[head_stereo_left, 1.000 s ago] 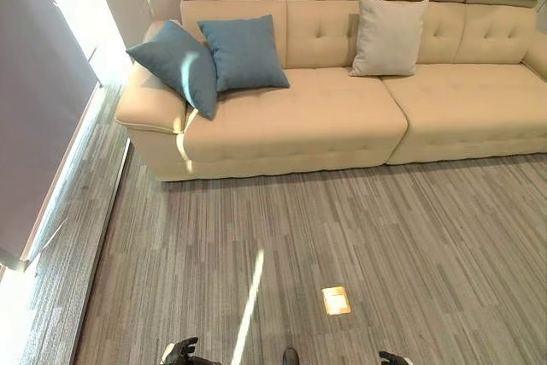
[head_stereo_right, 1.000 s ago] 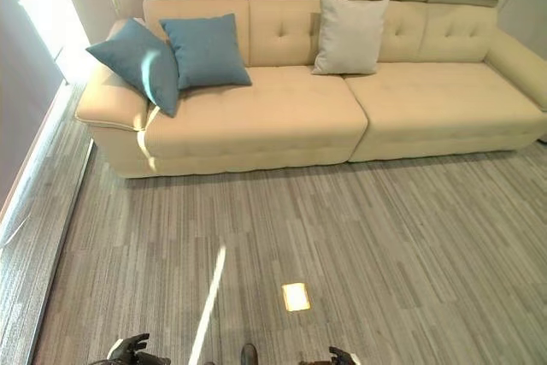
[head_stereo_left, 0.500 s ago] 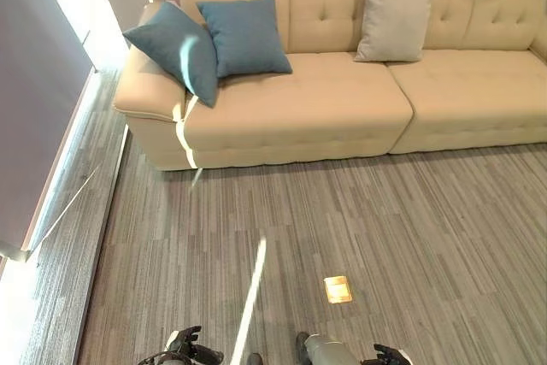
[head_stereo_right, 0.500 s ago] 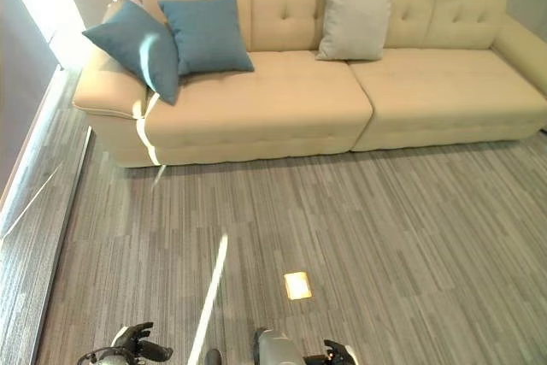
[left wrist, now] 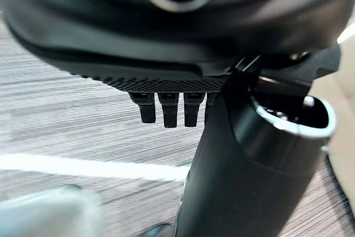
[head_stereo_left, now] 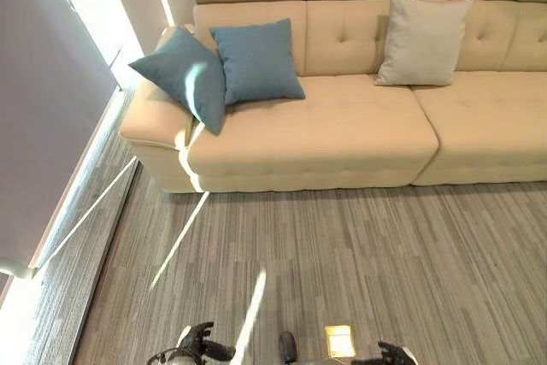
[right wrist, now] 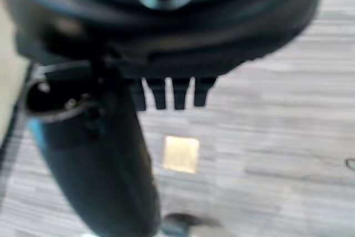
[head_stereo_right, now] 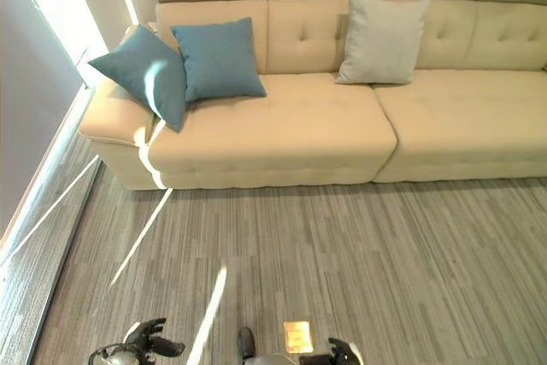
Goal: Pick up all the scattered cushions and arrange them neatly on the sofa.
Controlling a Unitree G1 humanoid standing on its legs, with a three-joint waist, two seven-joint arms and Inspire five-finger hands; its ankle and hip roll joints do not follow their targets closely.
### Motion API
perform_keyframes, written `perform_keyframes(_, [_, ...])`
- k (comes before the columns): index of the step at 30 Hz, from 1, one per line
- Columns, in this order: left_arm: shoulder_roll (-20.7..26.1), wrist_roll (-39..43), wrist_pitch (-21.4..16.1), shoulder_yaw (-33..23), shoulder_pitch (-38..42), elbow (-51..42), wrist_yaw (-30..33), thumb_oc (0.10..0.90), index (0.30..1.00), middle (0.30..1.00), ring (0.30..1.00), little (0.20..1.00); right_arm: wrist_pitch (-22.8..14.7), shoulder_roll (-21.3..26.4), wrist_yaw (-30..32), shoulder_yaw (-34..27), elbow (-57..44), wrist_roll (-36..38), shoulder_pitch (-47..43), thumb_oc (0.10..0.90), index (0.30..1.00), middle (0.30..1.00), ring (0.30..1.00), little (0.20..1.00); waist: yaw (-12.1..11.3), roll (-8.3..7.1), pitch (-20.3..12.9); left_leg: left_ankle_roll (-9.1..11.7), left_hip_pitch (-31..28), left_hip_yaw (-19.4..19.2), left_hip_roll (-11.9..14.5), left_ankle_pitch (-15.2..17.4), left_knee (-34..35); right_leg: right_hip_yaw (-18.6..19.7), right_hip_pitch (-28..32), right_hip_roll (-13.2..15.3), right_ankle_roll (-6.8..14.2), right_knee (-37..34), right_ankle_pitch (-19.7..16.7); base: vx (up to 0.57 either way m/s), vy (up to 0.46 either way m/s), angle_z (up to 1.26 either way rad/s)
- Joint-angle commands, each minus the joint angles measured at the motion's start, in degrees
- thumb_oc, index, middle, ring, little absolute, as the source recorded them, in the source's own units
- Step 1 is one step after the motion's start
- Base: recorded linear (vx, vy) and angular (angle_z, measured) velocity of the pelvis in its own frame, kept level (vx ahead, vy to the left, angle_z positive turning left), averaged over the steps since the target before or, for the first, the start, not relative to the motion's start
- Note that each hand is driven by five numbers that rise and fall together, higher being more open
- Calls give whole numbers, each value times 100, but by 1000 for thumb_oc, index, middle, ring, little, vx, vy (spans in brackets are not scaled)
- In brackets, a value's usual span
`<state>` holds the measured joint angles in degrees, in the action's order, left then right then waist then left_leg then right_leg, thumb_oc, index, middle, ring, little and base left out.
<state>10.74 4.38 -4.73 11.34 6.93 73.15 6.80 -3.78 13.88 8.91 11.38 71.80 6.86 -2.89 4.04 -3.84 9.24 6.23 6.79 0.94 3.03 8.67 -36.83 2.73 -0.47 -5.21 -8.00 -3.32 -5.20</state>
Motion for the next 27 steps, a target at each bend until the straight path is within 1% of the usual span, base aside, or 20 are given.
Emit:
perform_keyframes(1, [178,-7,-118,344,25,-197,17,800,900,900,900,900,28,281,70,-61,227,0,275,800,900,900,900,900,13,-99,81,-537,-103,-519,-222,-356,1632,462,102,371,804,757,1057,237,8,16])
perform_keyframes(2, [171,-19,-114,350,9,-191,23,800,900,900,900,900,27,288,69,-57,238,-18,289,800,900,900,900,900,-3,-95,94,-552,-80,-557,-257,-299,1981,456,201,384,831,727,1122,251,28,10])
perform_keyframes(3, [173,-37,-116,351,-1,-180,36,800,900,900,900,900,39,299,72,-55,245,-52,303,800,900,900,900,900,-42,-55,88,-539,69,-591,-278,-392,2373,440,280,358,848,687,1176,256,40,15])
perform_keyframes(5, [163,-36,-127,342,-8,-182,56,800,900,900,900,900,46,312,97,-53,249,-80,273,800,900,900,900,900,-128,20,132,-499,268,-503,-376,-761,2931,536,532,296,857,619,1276,210,37,6])
perform_keyframes(6, [164,-36,-127,342,-8,-182,56,800,900,900,900,900,46,312,97,-53,249,-80,273,800,900,900,900,900,-128,19,136,-499,263,-503,-377,-762,2934,536,537,297,857,618,1276,162,40,-1])
perform_keyframes(7, [158,-29,-140,335,-8,-177,62,800,900,900,900,900,48,310,107,-57,260,-85,254,800,900,900,900,900,-163,47,143,-473,398,-495,-398,-896,3036,608,636,265,858,601,1322,277,110,-14])
perform_keyframes(8, [138,-29,-116,285,-69,-105,57,800,900,900,900,900,62,266,86,-86,253,-106,311,800,900,900,900,900,-159,101,61,-515,171,-508,-398,-919,3345,700,744,257,876,660,1431,391,159,-39])
perform_keyframes(12, [131,-69,-92,231,-139,-40,42,800,900,900,900,900,60,212,74,-78,270,-178,334,800,900,900,900,900,-210,78,-98,-611,30,-519,-507,-843,3391,747,839,447,984,730,1467,271,136,-56])
perform_keyframes(13, [145,-84,-84,212,-154,-33,32,800,900,900,900,900,65,192,51,-74,272,-221,337,800,900,900,900,900,-236,52,-186,-694,-133,-600,-542,-754,3458,758,817,572,1099,877,1385,238,130,-41])
perform_keyframes(15, [174,-99,-88,215,-142,-69,17,800,900,900,900,900,62,185,28,-73,208,-237,322,800,900,900,900,900,-237,33,-217,-777,-299,-651,-583,-643,3523,792,692,665,1241,1275,1198,220,128,-25])
perform_keyframes(16, [174,-99,-88,215,-142,-69,17,800,900,900,900,900,63,185,28,-73,207,-237,322,800,900,900,900,900,-242,31,-215,-778,-303,-656,-584,-643,3526,797,690,666,1241,1283,1202,115,78,-29])
perform_keyframes(19, [256,-96,-88,224,-75,-143,12,800,900,900,900,900,73,178,-9,-1,65,-275,250,800,900,900,900,900,-185,30,-109,-926,-476,-648,-618,-516,3524,863,149,679,1465,2287,622,121,87,-23])
perform_keyframes(20, [298,-80,-102,225,-34,-171,19,800,900,900,900,900,48,162,-3,26,-26,-285,210,800,900,900,900,900,-163,69,-29,-971,-571,-655,-589,-427,3519,695,-89,731,1534,2635,521,150,117,-1])
perform_keyframes(21, [307,-63,-111,209,-35,-177,25,800,900,900,900,900,33,144,-6,36,-39,-302,197,800,900,900,900,900,-174,107,-32,-985,-638,-687,-562,-380,3533,478,-223,804,1530,2720,531,119,89,-8])
perform_keyframes(22, [307,-63,-111,209,-36,-177,25,800,900,900,900,900,34,144,-6,36,-39,-302,197,800,900,900,900,900,-168,103,-30,-986,-640,-682,-567,-378,3532,474,-224,808,1530,2731,540,193,69,-13])
perform_keyframes(23, [314,-44,-110,207,-38,-167,24,800,900,900,900,900,22,143,11,45,-18,-327,173,800,900,900,900,900,-151,133,-72,-982,-811,-669,-554,-288,3619,152,-369,803,1454,2401,738,227,33,-10])
perform_keyframes(24, [320,-48,-110,214,-35,-163,20,800,900,900,900,900,22,142,7,56,-1,-337,168,800,900,900,900,900,-131,151,-92,-981,-898,-654,-535,-231,3653,7,-485,719,1395,2187,913,301,32,-12])
perform_keyframes(25, [326,-55,-108,216,-38,-158,12,800,900,900,900,900,32,148,-2,80,15,-347,163,800,900,900,900,900,-109,142,-101,-976,-985,-635,-544,-190,3677,-85,-555,641,1372,1954,962,328,-13,-21])
perform_keyframes(26, [323,-63,-117,228,-41,-138,-3,800,900,900,900,900,69,157,-28,133,77,-377,178,800,900,900,900,900,-29,84,-90,-982,-1185,-498,-627,-81,3710,-150,-857,390,1338,1405,852,306,-21,-32])
perform_keyframes(27, [327,-82,-109,229,-36,-122,-17,800,900,900,900,900,104,176,-33,154,106,-414,189,800,900,900,900,900,22,70,-27,-961,-1307,-420,-656,-30,3727,-231,-947,344,1354,1193,757,329,-62,-24])
